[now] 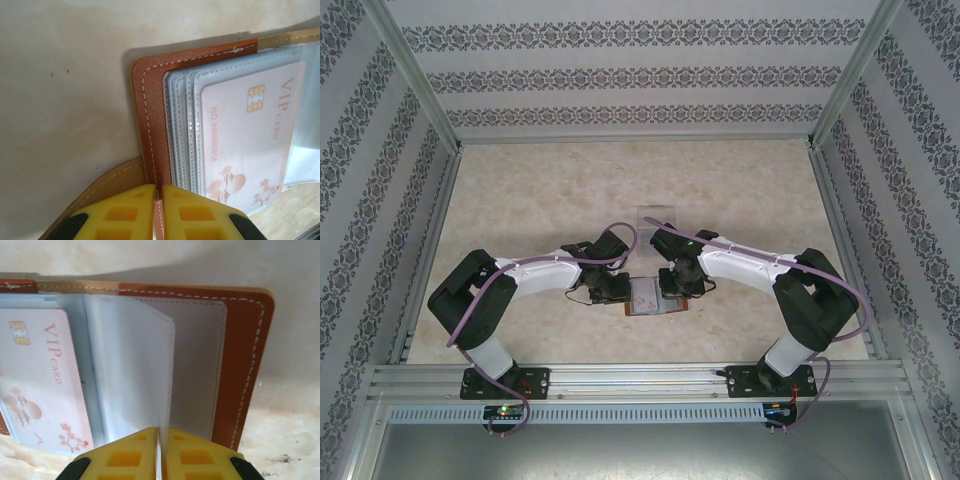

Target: Take the credit cards out of the card holder

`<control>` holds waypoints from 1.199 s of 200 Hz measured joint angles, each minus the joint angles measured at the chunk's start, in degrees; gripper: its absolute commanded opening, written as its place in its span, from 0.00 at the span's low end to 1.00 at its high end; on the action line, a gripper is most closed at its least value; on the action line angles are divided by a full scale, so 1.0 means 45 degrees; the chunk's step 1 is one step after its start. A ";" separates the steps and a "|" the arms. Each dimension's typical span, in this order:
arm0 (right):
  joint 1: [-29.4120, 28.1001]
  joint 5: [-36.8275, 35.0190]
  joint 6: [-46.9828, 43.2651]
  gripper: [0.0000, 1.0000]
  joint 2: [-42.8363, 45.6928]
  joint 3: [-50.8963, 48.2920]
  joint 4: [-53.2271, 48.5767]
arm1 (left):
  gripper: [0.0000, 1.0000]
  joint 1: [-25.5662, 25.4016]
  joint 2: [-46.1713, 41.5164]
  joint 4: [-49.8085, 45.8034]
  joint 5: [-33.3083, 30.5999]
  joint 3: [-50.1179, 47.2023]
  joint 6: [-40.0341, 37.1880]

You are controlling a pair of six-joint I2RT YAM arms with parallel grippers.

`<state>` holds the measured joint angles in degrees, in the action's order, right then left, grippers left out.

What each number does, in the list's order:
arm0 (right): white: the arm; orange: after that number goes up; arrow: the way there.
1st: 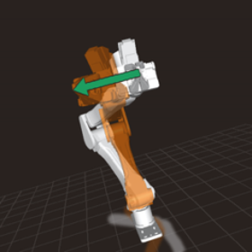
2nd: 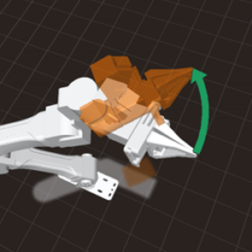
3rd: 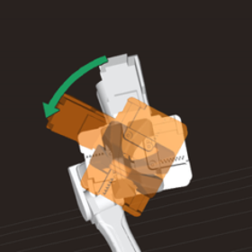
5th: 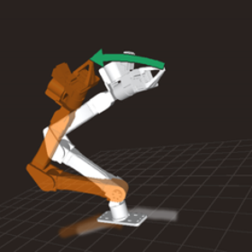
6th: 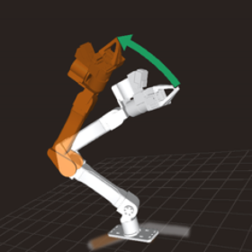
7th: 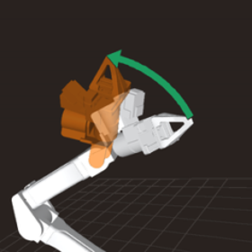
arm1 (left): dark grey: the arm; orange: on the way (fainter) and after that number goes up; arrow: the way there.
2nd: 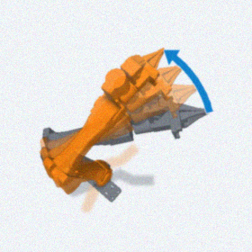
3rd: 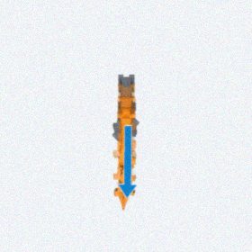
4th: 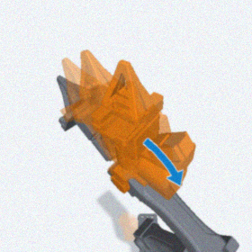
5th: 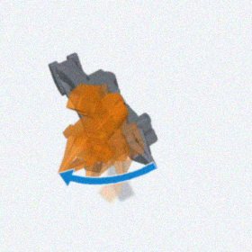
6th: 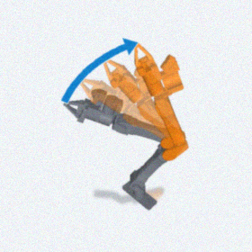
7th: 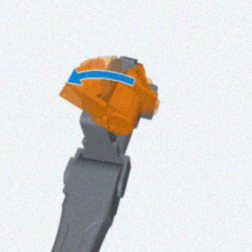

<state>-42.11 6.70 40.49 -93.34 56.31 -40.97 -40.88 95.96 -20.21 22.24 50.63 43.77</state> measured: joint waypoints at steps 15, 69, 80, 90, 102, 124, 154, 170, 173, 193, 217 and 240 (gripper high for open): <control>0.0000 -0.0117 -0.0010 0.20 0.0000 -0.0039 -0.0034 | 0.14 0.0000 0.0000 0.0005 0.0005 0.0005 0.0005; 0.0000 -0.0597 -0.0087 0.27 0.0024 -0.0053 -0.0403 | 0.13 0.0000 0.0000 -0.0024 0.0005 0.0039 0.0000; 0.0005 -0.0675 -0.0087 0.28 0.0087 -0.0053 -0.0500 | 0.14 0.0000 0.0000 -0.0034 0.0010 0.0053 0.0000; 0.0005 -0.0724 -0.0087 0.28 0.0180 -0.0053 -0.0568 | 0.14 0.0000 0.0000 -0.0039 0.0010 0.0058 0.0000; 0.0019 -0.0772 -0.0087 0.28 0.0262 -0.0053 -0.0617 | 0.14 0.0000 0.0000 -0.0053 0.0015 0.0063 0.0000; 0.0160 -0.0855 -0.0087 0.28 0.0374 -0.0053 -0.0738 | 0.14 0.0000 0.0000 -0.0117 0.0005 0.0121 -0.0005; 0.0170 -0.0962 -0.0087 0.28 0.0500 -0.0073 -0.0826 | 0.14 0.0000 0.0000 -0.0364 -0.0010 0.0350 -0.0015; 0.0170 -0.0962 -0.0087 0.28 0.0665 -0.0078 -0.0884 | 0.14 0.0000 0.0000 -0.0432 -0.0005 0.0500 -0.0019; 0.0170 -0.0962 -0.0087 0.28 0.0685 -0.0078 -0.0884 | 0.14 0.0000 0.0000 -0.0442 -0.0005 0.0525 -0.0024; 0.0170 -0.0957 -0.0087 0.27 0.0903 -0.0078 -0.0889 | 0.16 -0.0010 0.0000 -0.0510 -0.0010 0.0724 -0.0068; 0.0170 -0.0903 -0.0083 0.27 0.1044 -0.0078 -0.0865 | 0.21 -0.0068 0.0000 -0.0559 -0.0005 0.0913 -0.0107; 0.0170 -0.0675 -0.0078 0.27 0.1132 -0.0078 -0.0733 | 0.25 -0.0170 0.0010 -0.0559 0.0000 0.1010 -0.0107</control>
<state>-41.34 3.66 40.14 -88.25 55.96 -44.27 -41.65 96.01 -22.72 22.24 55.18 43.29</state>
